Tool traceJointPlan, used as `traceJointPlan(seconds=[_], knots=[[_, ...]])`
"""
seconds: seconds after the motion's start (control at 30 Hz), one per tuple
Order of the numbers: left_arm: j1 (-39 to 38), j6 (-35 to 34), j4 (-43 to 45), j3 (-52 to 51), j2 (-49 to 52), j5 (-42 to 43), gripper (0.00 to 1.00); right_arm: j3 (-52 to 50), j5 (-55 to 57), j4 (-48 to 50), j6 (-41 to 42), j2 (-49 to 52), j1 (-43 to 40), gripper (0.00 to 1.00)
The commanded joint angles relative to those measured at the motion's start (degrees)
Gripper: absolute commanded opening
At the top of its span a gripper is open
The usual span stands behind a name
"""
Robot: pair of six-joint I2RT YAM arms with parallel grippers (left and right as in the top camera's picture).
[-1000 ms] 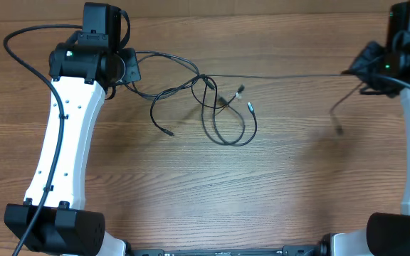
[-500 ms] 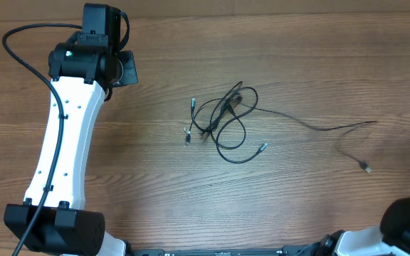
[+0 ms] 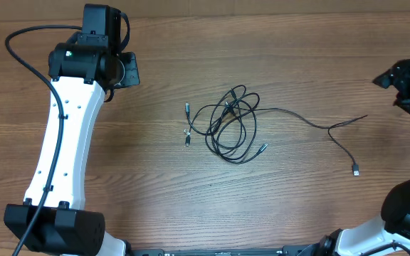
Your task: Untangle cables
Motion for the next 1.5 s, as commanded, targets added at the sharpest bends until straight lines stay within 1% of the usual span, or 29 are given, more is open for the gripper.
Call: traceJointPlan(seconds=[0.0,0.03,0.13,0.3,0.37,0.47,0.5,0.77,1.1,1.3,1.47], knots=[[-0.02,1.09,-0.28,0.33,-1.88,2.6,0.07,0.17,-0.55,0.5,-0.46,-0.68,1.11,0.76],[-0.02,1.09,-0.28,0.33,-1.88,3.3,0.07,0.17,-0.57,0.55,-0.46,-0.68,1.51,0.79],[-0.02,1.09,-0.28,0.33,-1.88,4.57,0.06,0.17,-0.57,0.55,-0.5,-0.68,1.88,0.82],[-0.02,1.09,-0.26,0.33,-1.86,7.08,0.04,0.17,-0.61,0.55,-0.92,-0.68,2.47,0.83],[-0.02,1.09,-0.26,0.33,-1.77,8.35,0.04,0.17,-0.57,0.59,-0.94,-0.66,3.1,0.86],[-0.02,1.09,-0.26,0.33,-1.57,9.49,0.04,0.17,-0.55,0.94,-2.16,-0.66,3.89,0.88],[-0.02,1.09,-0.09,0.33,-1.49,9.6,0.04,0.17,-0.55,1.01,-2.16,-0.66,4.07,0.91],[-0.02,1.09,-0.2,0.33,-1.49,9.77,0.04,0.17,-0.59,0.92,-2.14,-0.66,4.17,0.92],[-0.02,1.07,-0.11,0.33,-1.49,12.9,0.04,0.15,-0.57,0.9,-2.16,-0.66,4.17,0.93],[-0.02,1.07,-0.11,0.33,-1.49,14.25,0.04,0.13,-0.57,0.11,-2.16,-0.66,4.15,0.96],[-0.04,1.07,-0.11,0.28,-1.11,17.38,0.05,0.11,-0.52,0.07,-2.16,-0.46,4.15,0.97]])
